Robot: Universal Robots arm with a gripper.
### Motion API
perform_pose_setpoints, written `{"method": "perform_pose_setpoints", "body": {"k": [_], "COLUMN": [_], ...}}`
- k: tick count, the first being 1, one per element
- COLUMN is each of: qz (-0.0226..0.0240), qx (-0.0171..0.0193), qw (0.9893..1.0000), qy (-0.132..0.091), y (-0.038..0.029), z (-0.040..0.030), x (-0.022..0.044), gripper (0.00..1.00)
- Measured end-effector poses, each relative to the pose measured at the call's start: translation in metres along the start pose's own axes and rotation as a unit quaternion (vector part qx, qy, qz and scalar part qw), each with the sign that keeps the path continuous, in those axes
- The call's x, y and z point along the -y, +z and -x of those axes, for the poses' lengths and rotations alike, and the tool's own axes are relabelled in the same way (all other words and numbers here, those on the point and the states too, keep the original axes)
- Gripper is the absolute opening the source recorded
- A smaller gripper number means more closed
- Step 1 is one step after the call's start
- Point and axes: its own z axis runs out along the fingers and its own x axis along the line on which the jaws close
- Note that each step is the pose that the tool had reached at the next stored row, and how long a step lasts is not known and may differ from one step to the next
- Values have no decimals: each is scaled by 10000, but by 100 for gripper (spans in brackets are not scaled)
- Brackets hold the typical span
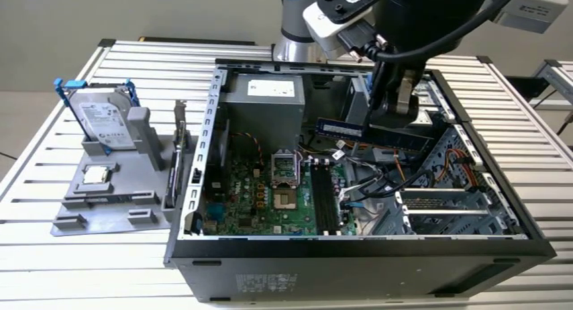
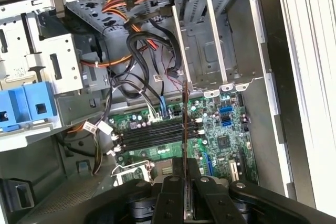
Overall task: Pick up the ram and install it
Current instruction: 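Insert the ram into the slot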
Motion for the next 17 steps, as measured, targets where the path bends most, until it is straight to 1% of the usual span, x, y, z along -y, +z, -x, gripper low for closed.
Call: {"method": "perform_pose_setpoints", "body": {"k": [4,10,14,17], "qz": [1,1,1,1], "qx": [7,13,16,21], "qw": [9998,9988,9975,9961], "qy": [187,483,707,884], "y": [0,1,2,3], "z": [0,-2,-3,-4], "x": [0,0,-3,-6], "gripper": [0,0,0,0]}}
